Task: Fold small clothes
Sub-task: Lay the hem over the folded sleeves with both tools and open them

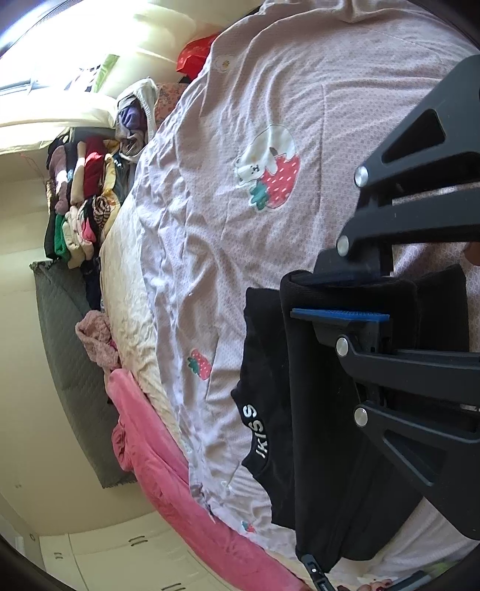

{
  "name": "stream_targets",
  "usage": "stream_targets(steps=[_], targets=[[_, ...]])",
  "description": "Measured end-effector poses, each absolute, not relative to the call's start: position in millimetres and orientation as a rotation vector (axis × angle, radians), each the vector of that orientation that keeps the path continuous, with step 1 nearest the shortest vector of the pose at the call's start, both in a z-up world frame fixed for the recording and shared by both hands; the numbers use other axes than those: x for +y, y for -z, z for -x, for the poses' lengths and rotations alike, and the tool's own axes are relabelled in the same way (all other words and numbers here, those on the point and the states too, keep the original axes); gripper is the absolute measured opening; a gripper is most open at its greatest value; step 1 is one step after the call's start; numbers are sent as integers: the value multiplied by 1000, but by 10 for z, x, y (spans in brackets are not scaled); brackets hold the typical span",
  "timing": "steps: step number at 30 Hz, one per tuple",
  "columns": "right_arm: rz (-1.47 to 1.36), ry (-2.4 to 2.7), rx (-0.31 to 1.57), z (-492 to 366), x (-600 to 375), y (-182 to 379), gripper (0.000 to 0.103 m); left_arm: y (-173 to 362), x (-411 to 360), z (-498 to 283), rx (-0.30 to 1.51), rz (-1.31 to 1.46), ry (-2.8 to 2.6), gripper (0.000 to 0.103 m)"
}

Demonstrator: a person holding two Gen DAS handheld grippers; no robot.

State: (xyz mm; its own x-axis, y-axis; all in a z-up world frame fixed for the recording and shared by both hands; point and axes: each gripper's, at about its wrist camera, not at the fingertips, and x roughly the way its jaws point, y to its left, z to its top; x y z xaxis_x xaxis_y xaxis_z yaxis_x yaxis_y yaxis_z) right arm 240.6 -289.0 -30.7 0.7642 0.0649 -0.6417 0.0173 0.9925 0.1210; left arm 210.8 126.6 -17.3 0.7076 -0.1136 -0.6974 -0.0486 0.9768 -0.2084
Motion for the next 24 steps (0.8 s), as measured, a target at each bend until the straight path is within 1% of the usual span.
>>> stream_targets(steps=[2,3,4,6,10,13,16,18,19,20,21,23,24], targets=[[-135,-1,704,-2386,-2941,300,41,160,1259,-2089,777,209,33,23],[-141,20,701,-2367,-2972,286,44,145,1252,-2083,772,201,32,25],[-145,27,691,-2341,-2995,259,45,130,1244,-2070,766,192,30,31],[-146,38,669,-2279,-3030,199,46,72,1227,-2028,747,180,27,38],[-108,8,630,-2124,-2960,63,47,-119,1182,-1894,693,154,35,42],[-69,-52,618,-2002,-2809,-3,47,-277,1101,-1755,646,121,55,42],[-23,-127,622,-1895,-2598,-5,47,-291,946,-1677,662,85,121,42],[13,-170,642,-1839,-2444,37,47,-205,819,-1686,715,61,174,37],[29,-188,650,-1818,-2375,58,46,-153,761,-1688,735,54,193,30],[43,-212,661,-1789,-2293,90,46,-106,696,-1687,751,39,206,26],[53,-229,670,-1770,-2238,108,45,-61,631,-1688,765,21,218,25],[82,-272,695,-1733,-2095,182,39,16,518,-1676,791,6,246,24],[96,-283,704,-1728,-2038,214,38,64,447,-1667,806,-8,266,24]])
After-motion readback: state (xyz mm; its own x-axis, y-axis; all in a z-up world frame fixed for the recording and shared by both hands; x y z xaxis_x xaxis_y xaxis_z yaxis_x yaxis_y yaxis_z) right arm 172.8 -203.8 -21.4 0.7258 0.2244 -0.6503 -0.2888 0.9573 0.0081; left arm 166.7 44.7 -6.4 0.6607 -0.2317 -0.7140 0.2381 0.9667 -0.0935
